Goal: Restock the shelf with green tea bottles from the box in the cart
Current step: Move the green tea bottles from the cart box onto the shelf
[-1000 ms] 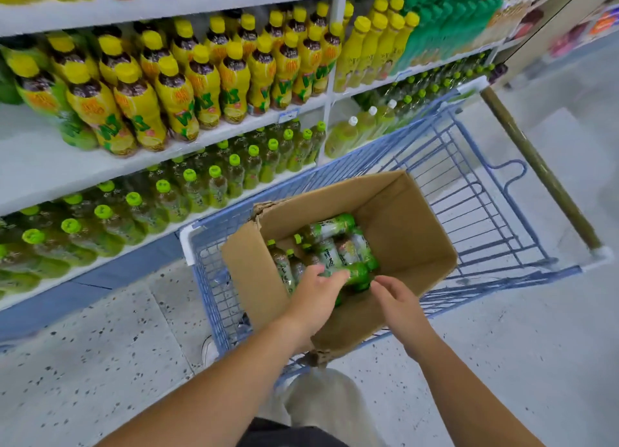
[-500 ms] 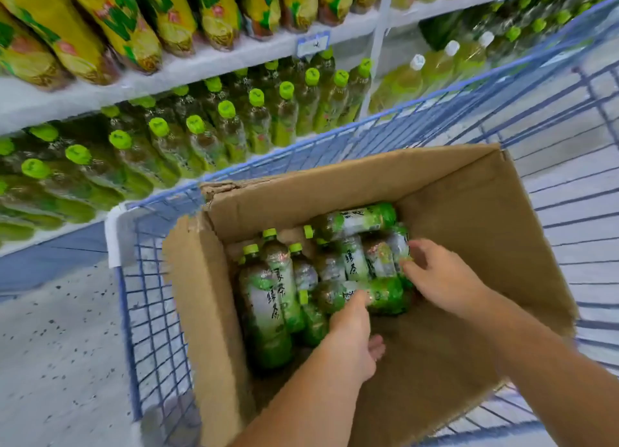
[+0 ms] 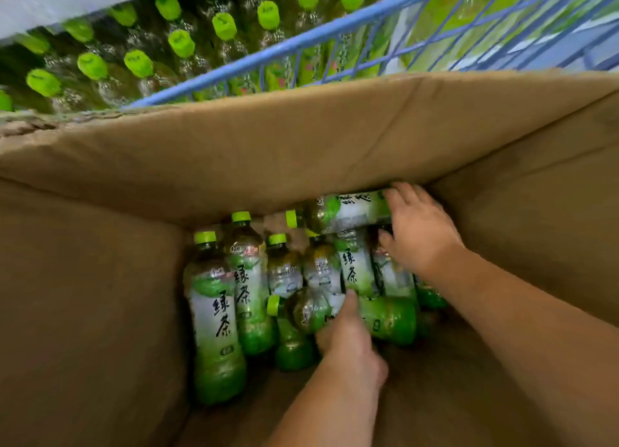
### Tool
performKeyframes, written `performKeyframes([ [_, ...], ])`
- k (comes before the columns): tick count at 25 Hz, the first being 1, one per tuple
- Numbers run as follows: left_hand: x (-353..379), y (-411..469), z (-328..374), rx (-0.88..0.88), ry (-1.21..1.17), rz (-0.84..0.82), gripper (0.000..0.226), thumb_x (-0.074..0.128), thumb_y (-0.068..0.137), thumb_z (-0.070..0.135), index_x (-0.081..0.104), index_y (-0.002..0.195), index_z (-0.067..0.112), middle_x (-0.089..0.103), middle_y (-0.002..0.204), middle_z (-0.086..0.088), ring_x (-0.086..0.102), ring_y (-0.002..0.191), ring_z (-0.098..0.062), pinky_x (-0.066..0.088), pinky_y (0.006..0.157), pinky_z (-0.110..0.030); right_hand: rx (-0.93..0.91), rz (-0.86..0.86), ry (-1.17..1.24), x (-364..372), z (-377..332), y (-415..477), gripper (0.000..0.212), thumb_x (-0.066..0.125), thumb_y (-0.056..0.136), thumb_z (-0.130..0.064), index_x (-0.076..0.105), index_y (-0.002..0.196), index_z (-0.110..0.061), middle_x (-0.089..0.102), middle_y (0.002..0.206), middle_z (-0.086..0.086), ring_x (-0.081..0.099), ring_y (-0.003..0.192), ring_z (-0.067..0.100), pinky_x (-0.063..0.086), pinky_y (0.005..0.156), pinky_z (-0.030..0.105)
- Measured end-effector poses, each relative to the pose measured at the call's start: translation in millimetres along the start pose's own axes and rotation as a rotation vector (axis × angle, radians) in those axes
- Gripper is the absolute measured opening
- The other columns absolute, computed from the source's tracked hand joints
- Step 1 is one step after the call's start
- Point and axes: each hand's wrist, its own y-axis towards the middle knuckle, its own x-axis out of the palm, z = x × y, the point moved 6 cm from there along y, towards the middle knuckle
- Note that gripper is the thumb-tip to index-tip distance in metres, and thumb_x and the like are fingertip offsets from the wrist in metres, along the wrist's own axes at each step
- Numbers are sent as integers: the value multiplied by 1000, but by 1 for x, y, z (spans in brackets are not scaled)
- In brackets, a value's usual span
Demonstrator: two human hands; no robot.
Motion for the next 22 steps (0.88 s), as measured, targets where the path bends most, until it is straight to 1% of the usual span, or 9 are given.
performKeyframes([
  [4, -13, -3, 10, 126, 116, 71, 53, 80, 85, 32, 55, 129, 16, 64, 107, -7, 60, 85, -26, 46, 78, -36, -47, -13, -168, -5, -6, 15, 61, 70, 78, -52, 49, 120, -13, 62, 118, 8, 45, 118, 30, 35, 98, 40],
  [6, -20, -5, 23, 220, 211, 56, 50, 80, 85, 32, 55, 126, 20, 66, 107, -6, 64, 89, -27, 52, 77, -36, -60, -88, -233, -4, -9, 19, 66, 67, 76, -59, 52, 124, -15, 58, 123, 8, 41, 121, 30, 34, 100, 41],
  [10, -34, -14, 53, 376, 433, 9, 37, 81, 78, 35, 59, 106, 26, 70, 100, -4, 69, 91, -30, 59, 86, -49, -20, -300, -191, 7, -15, 21, 90, 73, 68, -65, 48, 136, -12, 48, 131, 11, 42, 123, 32, 42, 100, 41],
  [13, -42, -19, 78, 518, 528, 5, 28, 80, 78, 34, 61, 97, 26, 73, 93, 1, 70, 84, -23, 60, 79, -42, 156, -539, 43, 32, -19, -1, 100, 84, 61, -57, 42, 139, -11, 52, 119, 8, 53, 107, 28, 48, 81, 34],
  [15, -44, -19, 93, 611, 623, 31, 28, 79, 78, 34, 63, 98, 24, 73, 92, 3, 69, 83, -19, 59, 74, -35, 254, -627, 230, 49, -23, -16, 95, 84, 58, -56, 47, 134, -14, 57, 119, 6, 58, 104, 26, 49, 79, 32],
  [17, -45, -18, 104, 668, 760, 47, 39, 78, 76, 37, 62, 107, 20, 72, 97, 0, 68, 87, -22, 58, 80, -39, 318, -641, 437, 62, -30, -30, 79, 83, 54, -55, 59, 122, -22, 63, 120, 3, 63, 97, 20, 54, 79, 31],
  [19, -46, -19, 111, 687, 895, 50, 54, 77, 76, 41, 53, 116, 16, 68, 103, -2, 66, 91, -25, 56, 83, -39, 410, -649, 639, 67, -41, -44, 73, 83, 54, -55, 60, 115, -23, 61, 125, 3, 60, 92, 15, 48, 69, 24],
  [21, -47, -23, 113, 700, 1022, 59, 59, 76, 77, 47, 43, 116, 18, 62, 102, 1, 62, 88, -22, 50, 72, -31, 508, -674, 841, 79, -48, -58, 84, 86, 60, -53, 54, 129, -18, 55, 132, 5, 56, 100, 15, 42, 76, 23],
  [22, -47, -24, 115, 714, 1060, 60, 58, 76, 77, 48, 42, 114, 20, 60, 98, 4, 60, 82, -17, 45, 64, -28, 542, -653, 929, 82, -51, -62, 72, 86, 63, -51, 56, 121, -19, 58, 122, 2, 57, 92, 8, 43, 73, 21],
])
